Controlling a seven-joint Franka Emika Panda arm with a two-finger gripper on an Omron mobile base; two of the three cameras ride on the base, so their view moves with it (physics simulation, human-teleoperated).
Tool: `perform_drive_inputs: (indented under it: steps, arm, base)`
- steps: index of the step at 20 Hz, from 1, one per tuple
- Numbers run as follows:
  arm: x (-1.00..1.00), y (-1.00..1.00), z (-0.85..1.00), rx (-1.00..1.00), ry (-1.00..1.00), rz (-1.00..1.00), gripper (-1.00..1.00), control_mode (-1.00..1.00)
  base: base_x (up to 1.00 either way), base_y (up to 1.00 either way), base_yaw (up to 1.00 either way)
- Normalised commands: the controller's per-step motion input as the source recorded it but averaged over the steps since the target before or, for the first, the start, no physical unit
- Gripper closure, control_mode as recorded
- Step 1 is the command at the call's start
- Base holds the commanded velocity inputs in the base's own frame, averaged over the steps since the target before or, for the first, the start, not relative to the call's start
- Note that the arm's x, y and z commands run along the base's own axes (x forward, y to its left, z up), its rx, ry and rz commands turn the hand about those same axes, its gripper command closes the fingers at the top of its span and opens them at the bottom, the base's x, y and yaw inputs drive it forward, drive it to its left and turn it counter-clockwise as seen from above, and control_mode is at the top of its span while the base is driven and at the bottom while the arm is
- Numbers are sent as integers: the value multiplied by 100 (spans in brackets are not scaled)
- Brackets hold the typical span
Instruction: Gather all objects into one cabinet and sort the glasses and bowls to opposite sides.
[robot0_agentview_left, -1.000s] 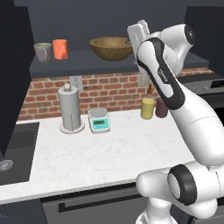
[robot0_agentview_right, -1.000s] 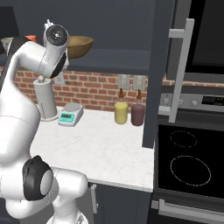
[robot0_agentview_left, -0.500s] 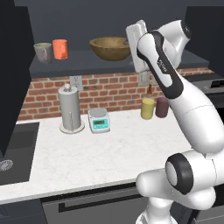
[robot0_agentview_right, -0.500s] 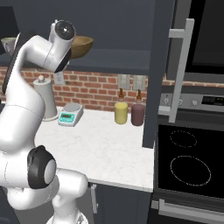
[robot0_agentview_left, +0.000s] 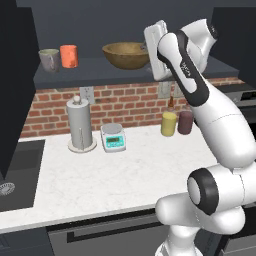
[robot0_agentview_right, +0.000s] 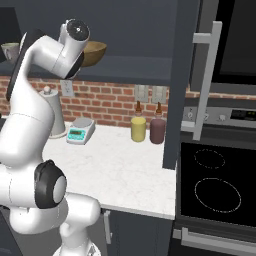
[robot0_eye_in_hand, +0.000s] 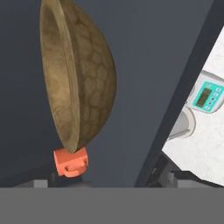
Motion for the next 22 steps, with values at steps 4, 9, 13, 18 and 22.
perform_drive_inputs:
  steps: [4,9,13,18,22]
  arm:
    - [9,0,-2,2,0,0,-100,-100]
    - [23,0,0,1,0,0,-100,-100]
    - [18,0,0,2,0,0,-100,-100]
    - [9,0,0,1,0,0,-100,-100]
    - [9,1,-5,4,0,0,-100,-100]
  base:
    - [0,0,0]
    - [0,0,0]
    - [0,0,0]
    - [0,0,0]
    - [0,0,0]
